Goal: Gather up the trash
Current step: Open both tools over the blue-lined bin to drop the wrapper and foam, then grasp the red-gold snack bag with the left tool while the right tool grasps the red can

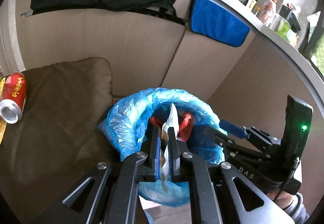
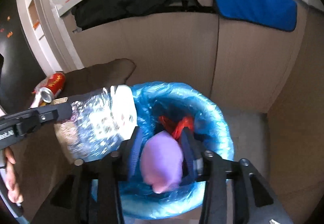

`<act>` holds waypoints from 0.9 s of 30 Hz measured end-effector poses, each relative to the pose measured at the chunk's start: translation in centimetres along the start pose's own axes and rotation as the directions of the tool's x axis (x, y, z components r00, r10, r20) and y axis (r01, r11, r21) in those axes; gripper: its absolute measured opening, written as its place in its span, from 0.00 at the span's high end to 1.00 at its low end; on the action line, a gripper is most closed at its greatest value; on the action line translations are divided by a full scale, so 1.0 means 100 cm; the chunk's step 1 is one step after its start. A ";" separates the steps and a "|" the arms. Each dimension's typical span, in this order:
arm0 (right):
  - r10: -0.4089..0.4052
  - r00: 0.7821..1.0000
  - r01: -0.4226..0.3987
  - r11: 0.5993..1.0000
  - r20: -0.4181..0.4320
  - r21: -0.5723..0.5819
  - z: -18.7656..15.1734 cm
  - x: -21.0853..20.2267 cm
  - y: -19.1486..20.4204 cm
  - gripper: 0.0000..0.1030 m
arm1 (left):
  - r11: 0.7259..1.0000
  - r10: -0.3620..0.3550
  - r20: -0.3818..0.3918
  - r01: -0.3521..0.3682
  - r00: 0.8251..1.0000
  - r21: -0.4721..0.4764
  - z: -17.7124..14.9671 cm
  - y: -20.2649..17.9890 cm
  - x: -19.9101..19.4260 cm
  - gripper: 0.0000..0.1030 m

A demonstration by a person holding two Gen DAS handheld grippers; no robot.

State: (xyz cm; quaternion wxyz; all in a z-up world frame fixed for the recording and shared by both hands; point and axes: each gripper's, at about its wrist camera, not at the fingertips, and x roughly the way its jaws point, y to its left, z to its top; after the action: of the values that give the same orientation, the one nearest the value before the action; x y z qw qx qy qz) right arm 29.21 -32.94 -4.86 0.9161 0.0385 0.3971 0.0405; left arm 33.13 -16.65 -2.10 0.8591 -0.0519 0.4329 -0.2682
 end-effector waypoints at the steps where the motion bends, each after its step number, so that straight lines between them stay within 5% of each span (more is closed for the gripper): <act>1: -0.003 1.000 0.003 1.000 0.008 -0.004 0.000 -0.001 0.002 0.60 | 1.000 0.002 0.004 -0.002 1.000 0.006 0.000 0.001 -0.001 0.84; 4: 0.013 1.000 -0.013 1.000 0.023 -0.001 0.000 -0.008 0.004 0.58 | 1.000 -0.011 0.025 0.011 1.000 0.023 -0.001 0.000 -0.007 0.73; 8: 0.012 0.999 -0.011 1.000 0.043 -0.019 0.008 -0.020 0.013 0.58 | 1.000 -0.026 0.044 0.025 0.999 0.017 -0.001 0.004 -0.017 0.71; 15: 0.036 0.997 -0.027 0.993 0.069 -0.119 0.026 -0.035 0.067 0.58 | 0.993 0.113 0.129 -0.109 0.985 -0.042 -0.010 0.063 -0.064 0.64; 22: 0.158 0.987 -0.146 0.968 0.040 -0.206 0.043 -0.012 0.147 0.59 | 0.945 0.307 0.150 -0.282 0.940 -0.166 -0.038 0.177 -0.121 0.63; 27: 0.272 0.962 -0.262 0.936 0.010 -0.237 0.061 0.027 0.225 0.59 | 0.886 0.437 0.106 -0.408 0.893 -0.219 -0.056 0.252 -0.150 0.63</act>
State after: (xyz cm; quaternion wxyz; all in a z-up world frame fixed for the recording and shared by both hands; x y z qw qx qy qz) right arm 34.50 -10.51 -0.38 0.9085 -0.0148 0.3610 0.2100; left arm 32.06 13.18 -2.94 0.9184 -0.0588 0.3904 -0.0267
